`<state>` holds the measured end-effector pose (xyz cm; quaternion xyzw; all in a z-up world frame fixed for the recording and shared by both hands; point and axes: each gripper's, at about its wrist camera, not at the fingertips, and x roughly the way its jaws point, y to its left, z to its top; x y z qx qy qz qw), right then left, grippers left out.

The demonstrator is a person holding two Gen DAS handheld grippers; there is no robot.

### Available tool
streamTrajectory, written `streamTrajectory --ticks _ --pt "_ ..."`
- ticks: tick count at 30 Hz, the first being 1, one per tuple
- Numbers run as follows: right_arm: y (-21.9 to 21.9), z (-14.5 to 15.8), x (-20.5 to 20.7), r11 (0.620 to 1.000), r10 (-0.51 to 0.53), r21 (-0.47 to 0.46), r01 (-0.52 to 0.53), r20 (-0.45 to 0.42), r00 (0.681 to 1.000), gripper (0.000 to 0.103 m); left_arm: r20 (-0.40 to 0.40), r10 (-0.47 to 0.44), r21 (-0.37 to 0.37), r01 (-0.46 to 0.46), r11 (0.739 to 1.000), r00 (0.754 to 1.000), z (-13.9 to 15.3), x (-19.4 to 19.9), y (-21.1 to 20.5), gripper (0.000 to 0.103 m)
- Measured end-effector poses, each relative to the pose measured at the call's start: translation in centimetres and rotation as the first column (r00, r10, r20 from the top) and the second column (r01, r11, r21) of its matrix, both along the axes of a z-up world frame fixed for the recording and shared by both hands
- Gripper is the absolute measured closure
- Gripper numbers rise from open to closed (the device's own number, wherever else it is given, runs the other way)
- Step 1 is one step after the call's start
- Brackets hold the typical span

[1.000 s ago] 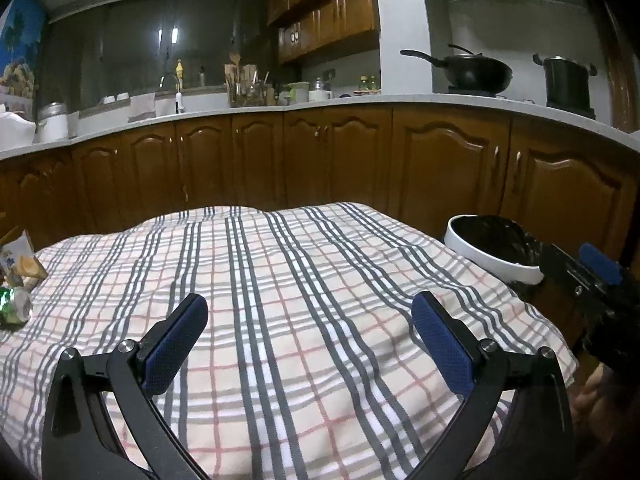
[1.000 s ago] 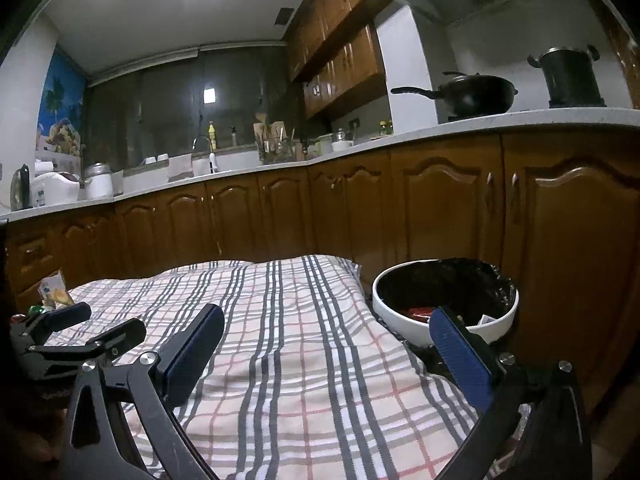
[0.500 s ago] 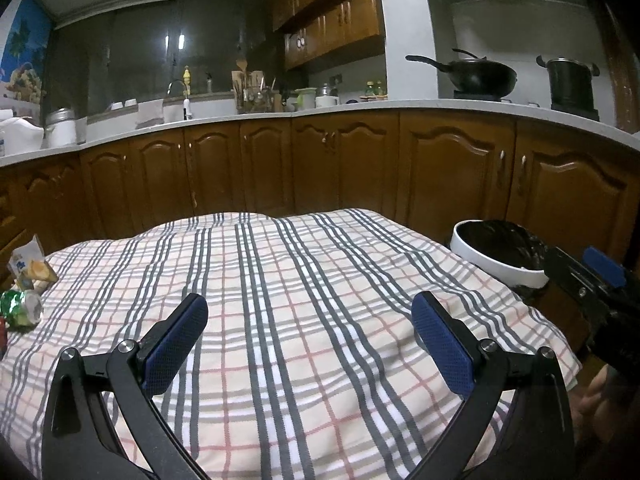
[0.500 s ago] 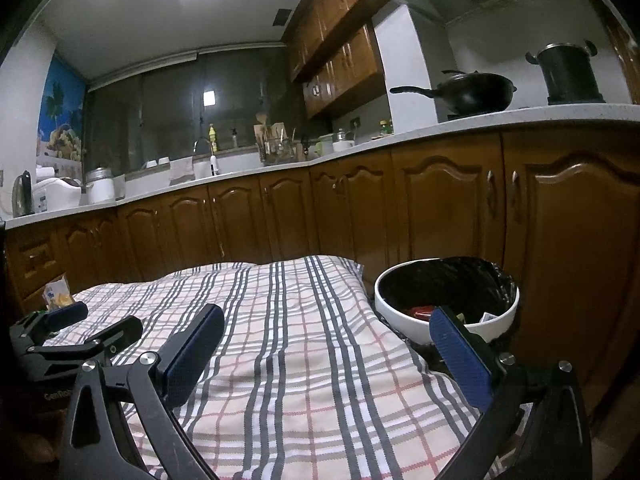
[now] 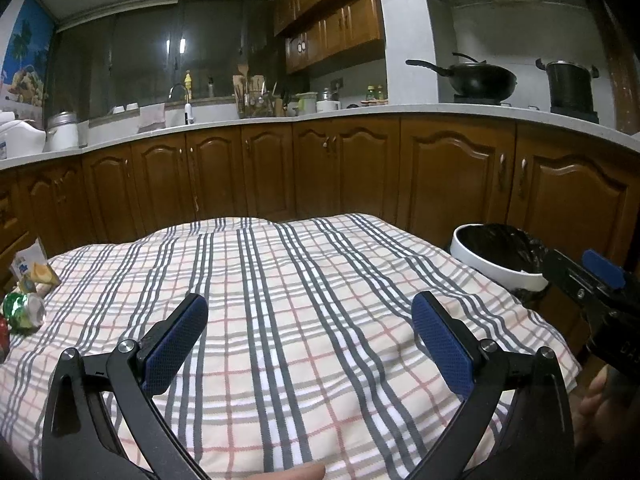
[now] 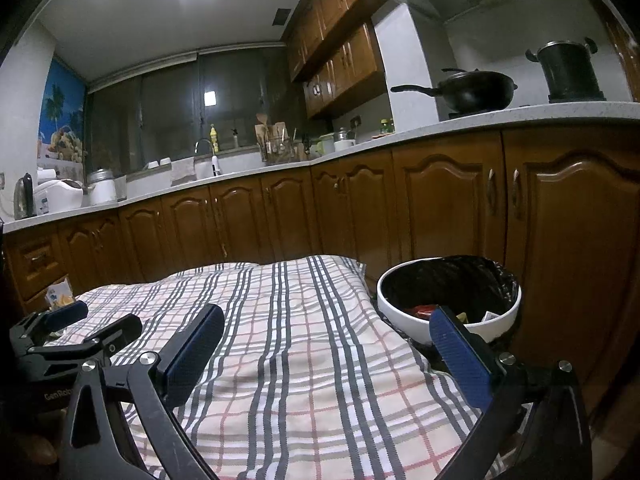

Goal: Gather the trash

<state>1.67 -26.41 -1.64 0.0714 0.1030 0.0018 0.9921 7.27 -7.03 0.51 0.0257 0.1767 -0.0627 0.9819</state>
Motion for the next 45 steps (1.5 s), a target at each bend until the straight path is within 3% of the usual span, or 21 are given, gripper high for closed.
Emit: streamTrajectory --ticks 45 --pt "-0.43 0.73 -0.22 1.000 0.010 0.014 -0.010 0.009 1.000 0.000 0.022 0.002 0.012 -0.002 1.000 1.000 0.46 -0.66 -0.50 0.000"
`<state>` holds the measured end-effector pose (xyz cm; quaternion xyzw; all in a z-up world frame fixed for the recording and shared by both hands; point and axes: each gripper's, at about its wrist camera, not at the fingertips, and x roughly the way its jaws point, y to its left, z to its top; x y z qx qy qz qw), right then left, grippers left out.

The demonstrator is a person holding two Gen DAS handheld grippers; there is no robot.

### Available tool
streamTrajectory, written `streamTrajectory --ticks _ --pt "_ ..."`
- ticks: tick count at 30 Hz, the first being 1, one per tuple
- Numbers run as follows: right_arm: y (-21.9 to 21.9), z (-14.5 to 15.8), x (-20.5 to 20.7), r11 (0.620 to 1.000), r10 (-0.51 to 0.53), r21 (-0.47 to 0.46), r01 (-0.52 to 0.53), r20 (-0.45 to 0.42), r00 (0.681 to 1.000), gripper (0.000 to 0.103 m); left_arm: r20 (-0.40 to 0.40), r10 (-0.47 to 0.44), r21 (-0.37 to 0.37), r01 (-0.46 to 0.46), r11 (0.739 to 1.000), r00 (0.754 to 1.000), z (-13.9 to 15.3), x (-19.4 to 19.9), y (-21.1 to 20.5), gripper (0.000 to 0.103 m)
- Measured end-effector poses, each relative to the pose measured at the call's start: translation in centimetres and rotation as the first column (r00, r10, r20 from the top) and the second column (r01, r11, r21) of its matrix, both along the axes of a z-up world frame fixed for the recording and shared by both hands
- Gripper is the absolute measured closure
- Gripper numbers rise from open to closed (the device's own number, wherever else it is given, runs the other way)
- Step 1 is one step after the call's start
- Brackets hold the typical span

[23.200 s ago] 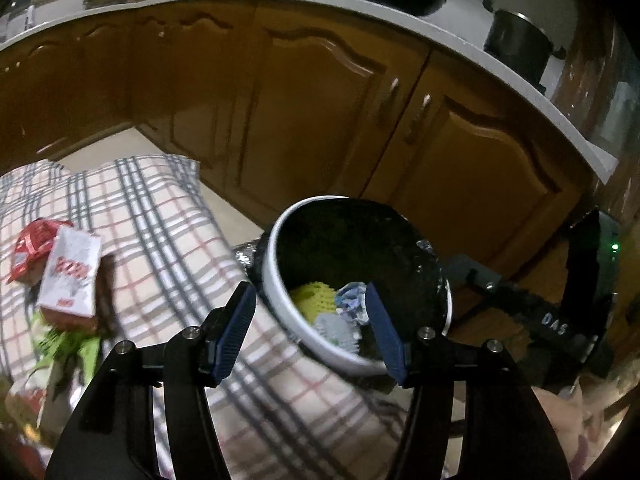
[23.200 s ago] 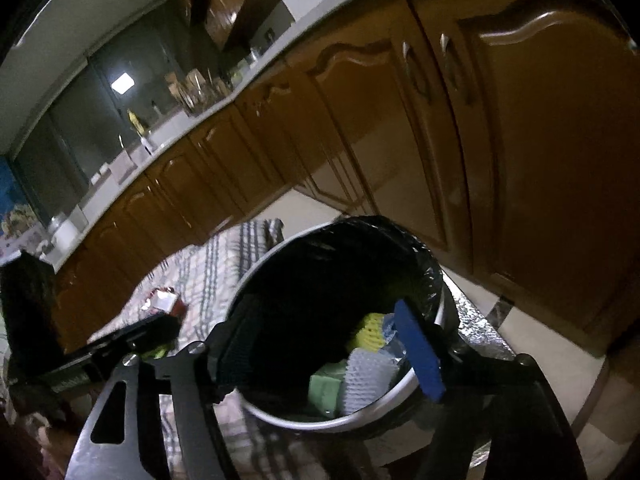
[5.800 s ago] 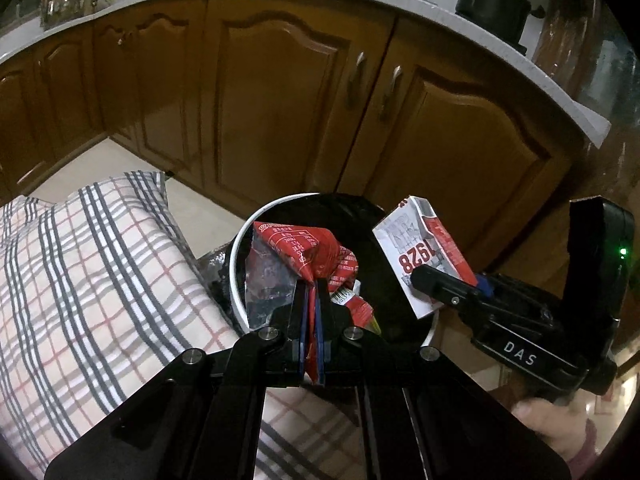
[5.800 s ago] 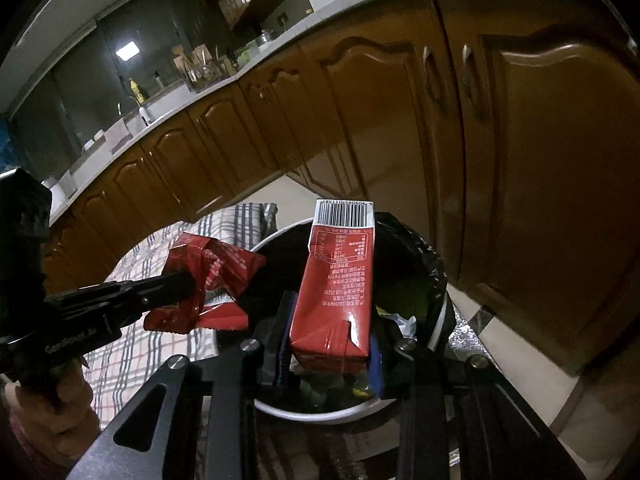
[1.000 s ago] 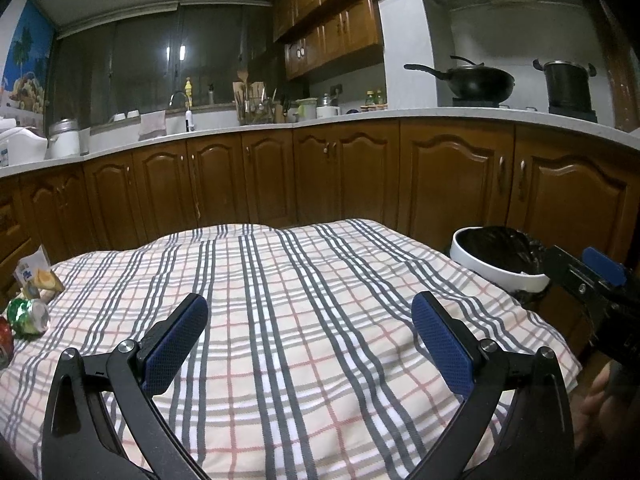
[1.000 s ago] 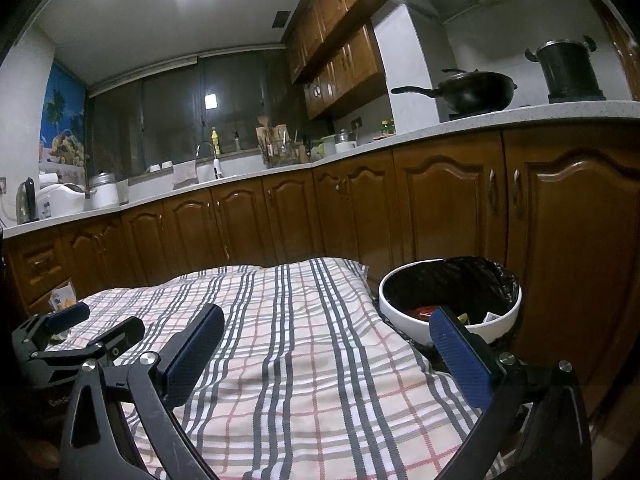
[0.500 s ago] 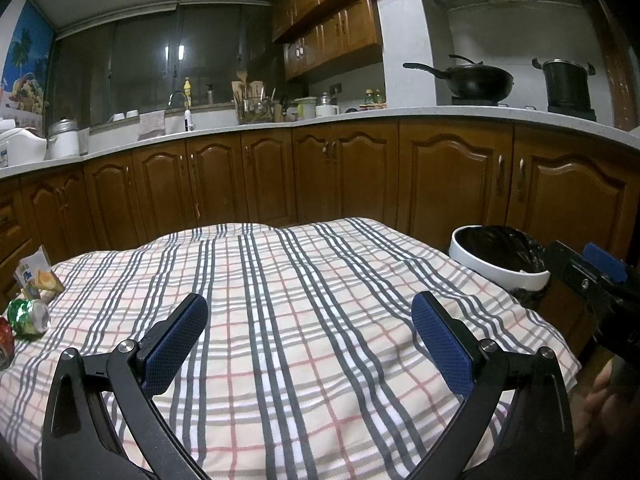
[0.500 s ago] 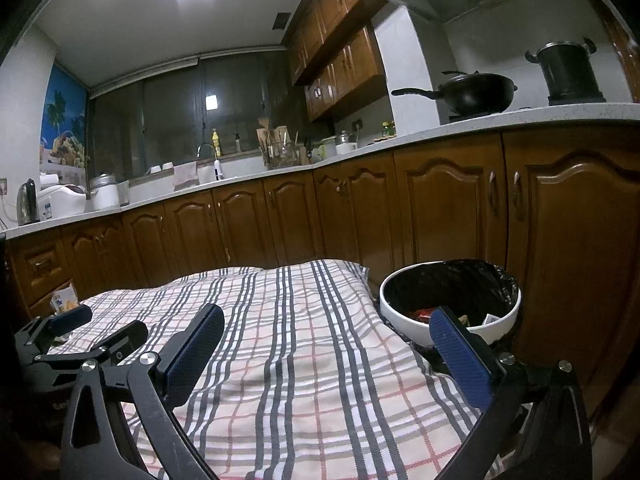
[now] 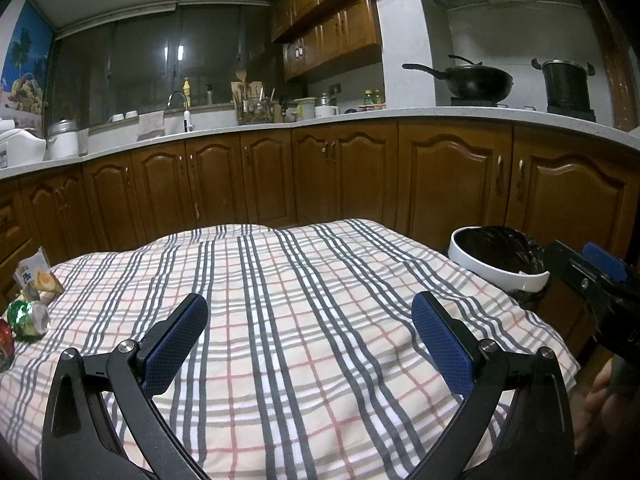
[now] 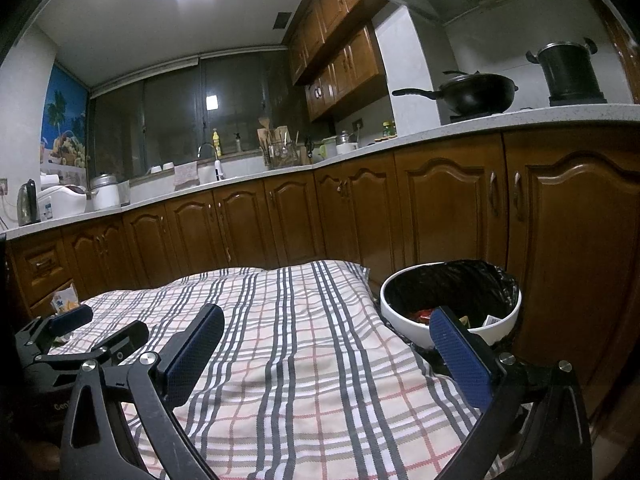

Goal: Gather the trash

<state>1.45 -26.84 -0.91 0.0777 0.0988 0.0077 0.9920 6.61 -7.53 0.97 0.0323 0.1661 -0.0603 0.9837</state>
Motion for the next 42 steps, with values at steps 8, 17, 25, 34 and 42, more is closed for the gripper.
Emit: streamTrajectory --ticks 8,17,25,34,42 --pt "-0.04 0.14 0.03 1.000 0.003 0.002 -0.003 0.001 1.000 0.000 -0.001 -0.005 0.005 0.005 1.000 1.000 0.07 0.00 -0.22 0.000" --pt "-0.04 0.19 0.05 1.000 0.003 0.004 -0.003 0.002 1.000 0.000 -0.004 -0.015 0.006 0.015 1.000 1.000 0.05 0.23 -0.19 0.000" --pt "-0.04 0.22 0.06 1.000 0.004 0.004 -0.004 -0.001 1.000 0.000 -0.006 -0.016 0.008 0.016 1.000 1.000 0.05 0.27 -0.24 0.000" --pt "0.03 0.37 0.22 1.000 0.004 0.009 -0.004 -0.013 1.000 0.000 -0.010 -0.018 0.009 0.018 1.000 1.000 -0.08 0.40 -0.25 0.000" --pt "-0.12 0.35 0.47 1.000 0.002 0.018 -0.002 -0.021 1.000 0.000 -0.011 -0.019 0.008 0.019 1.000 1.000 -0.05 0.40 -0.30 0.000"
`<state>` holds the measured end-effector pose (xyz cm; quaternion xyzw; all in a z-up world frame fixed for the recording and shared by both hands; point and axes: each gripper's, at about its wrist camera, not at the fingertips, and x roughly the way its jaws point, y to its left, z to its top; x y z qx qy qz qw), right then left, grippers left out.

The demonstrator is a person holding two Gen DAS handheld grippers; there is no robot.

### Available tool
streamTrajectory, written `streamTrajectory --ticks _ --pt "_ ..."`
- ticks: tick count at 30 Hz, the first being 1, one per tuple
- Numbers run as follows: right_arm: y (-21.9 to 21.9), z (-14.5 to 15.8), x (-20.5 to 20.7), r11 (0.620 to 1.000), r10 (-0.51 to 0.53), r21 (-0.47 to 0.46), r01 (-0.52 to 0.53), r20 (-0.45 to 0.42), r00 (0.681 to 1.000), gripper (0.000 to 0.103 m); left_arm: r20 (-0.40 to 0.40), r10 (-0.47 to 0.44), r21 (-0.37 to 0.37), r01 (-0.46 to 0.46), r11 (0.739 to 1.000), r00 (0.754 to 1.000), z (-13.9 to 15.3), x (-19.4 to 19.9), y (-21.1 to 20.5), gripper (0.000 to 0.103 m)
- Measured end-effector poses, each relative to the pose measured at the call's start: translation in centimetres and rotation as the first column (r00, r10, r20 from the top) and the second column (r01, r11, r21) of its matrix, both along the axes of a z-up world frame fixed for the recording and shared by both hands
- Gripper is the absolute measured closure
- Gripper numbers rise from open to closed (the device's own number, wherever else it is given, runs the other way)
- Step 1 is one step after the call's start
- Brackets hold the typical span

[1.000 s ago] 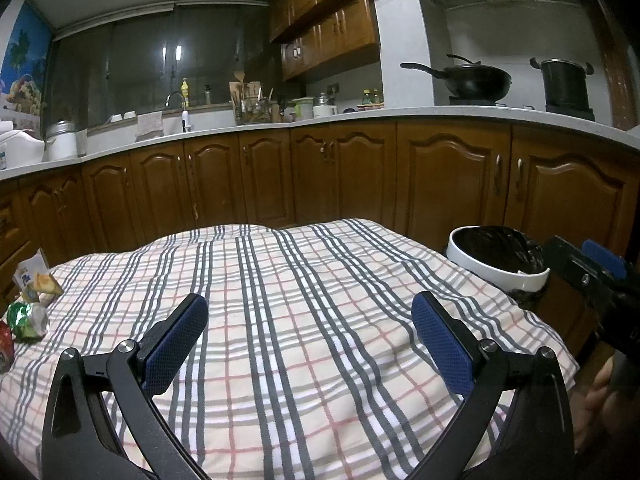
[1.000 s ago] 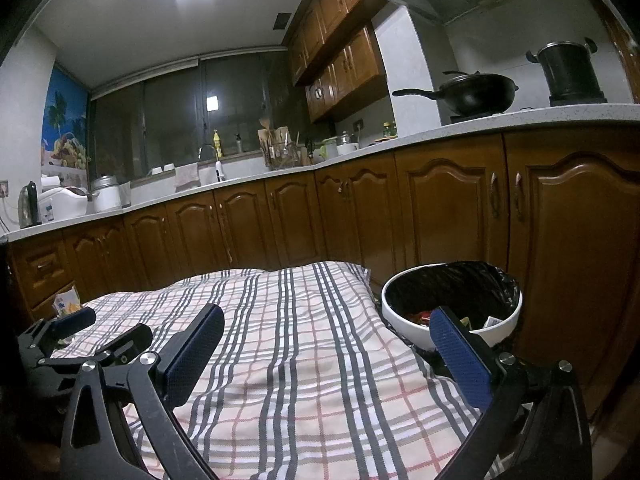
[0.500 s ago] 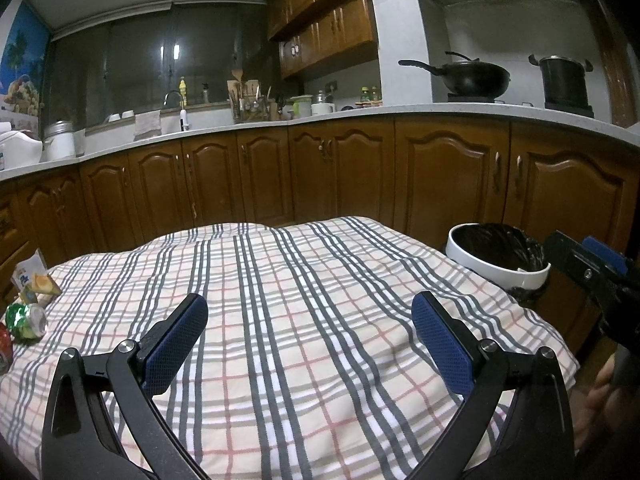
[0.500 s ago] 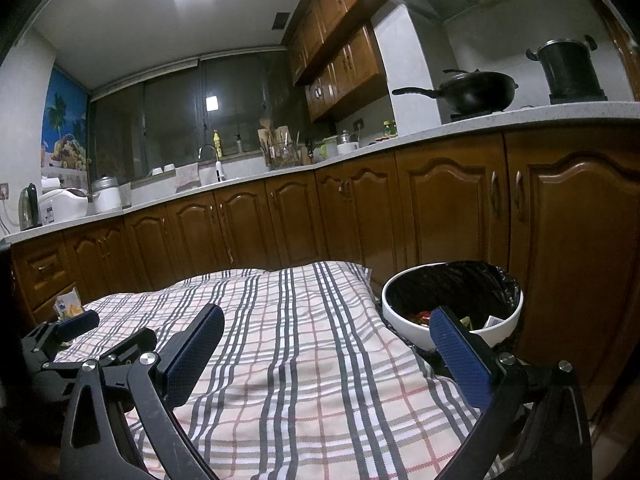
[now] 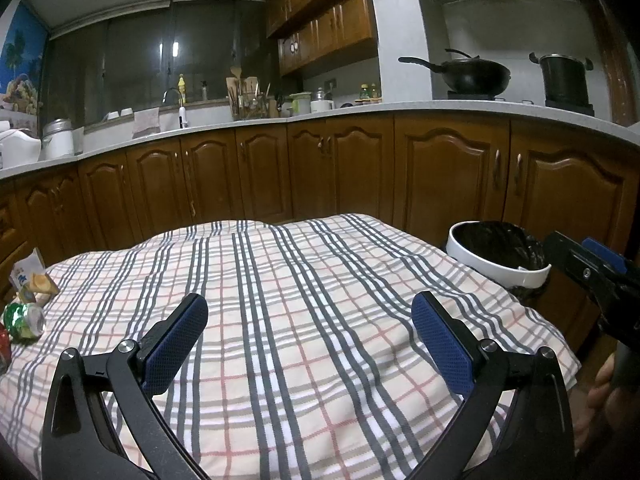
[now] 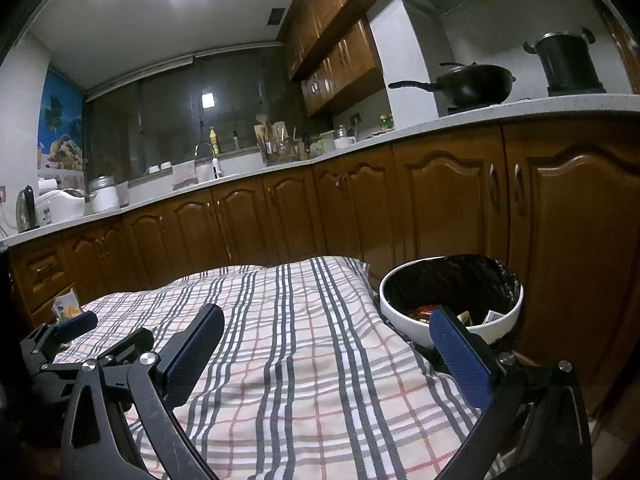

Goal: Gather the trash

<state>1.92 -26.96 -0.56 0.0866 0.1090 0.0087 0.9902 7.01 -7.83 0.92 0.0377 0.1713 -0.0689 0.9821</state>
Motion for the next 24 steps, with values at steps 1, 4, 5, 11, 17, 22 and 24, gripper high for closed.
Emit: streamTrajectory --ticks 1,4,5,11,17,22,24 --pt "0.05 0.02 0.02 1.000 0.000 0.000 0.000 -0.001 1.000 0.000 0.000 0.000 0.001 0.000 1.000 1.000 0.02 0.02 0.04 0.000" --pt "-0.09 -0.03 0.09 1.000 0.001 0.000 -0.001 -0.002 1.000 0.000 0.000 0.000 -0.001 0.000 1.000 1.000 0.05 0.02 0.03 0.000" --pt "-0.09 -0.03 0.09 1.000 0.001 0.000 -0.001 -0.002 1.000 0.000 0.001 -0.001 0.000 0.001 1.000 1.000 0.05 -0.01 0.00 0.000" --pt "-0.08 -0.02 0.10 1.000 0.001 0.000 -0.001 -0.003 1.000 0.000 -0.001 -0.002 -0.001 0.002 1.000 1.000 -0.10 -0.05 -0.07 0.000" --pt "-0.13 -0.26 0.40 1.000 -0.002 0.002 0.002 -0.013 1.000 0.000 -0.007 -0.003 -0.004 0.003 1.000 1.000 -0.30 0.08 0.10 0.000" --pt "-0.29 -0.39 0.84 1.000 -0.001 0.007 0.001 -0.024 1.000 0.000 -0.017 -0.006 -0.011 0.006 1.000 1.000 -0.55 0.34 0.45 0.000" --pt "-0.20 -0.44 0.94 1.000 -0.001 0.006 0.002 -0.029 1.000 0.000 -0.025 -0.012 -0.015 0.011 1.000 1.000 -0.49 0.65 0.64 0.000"
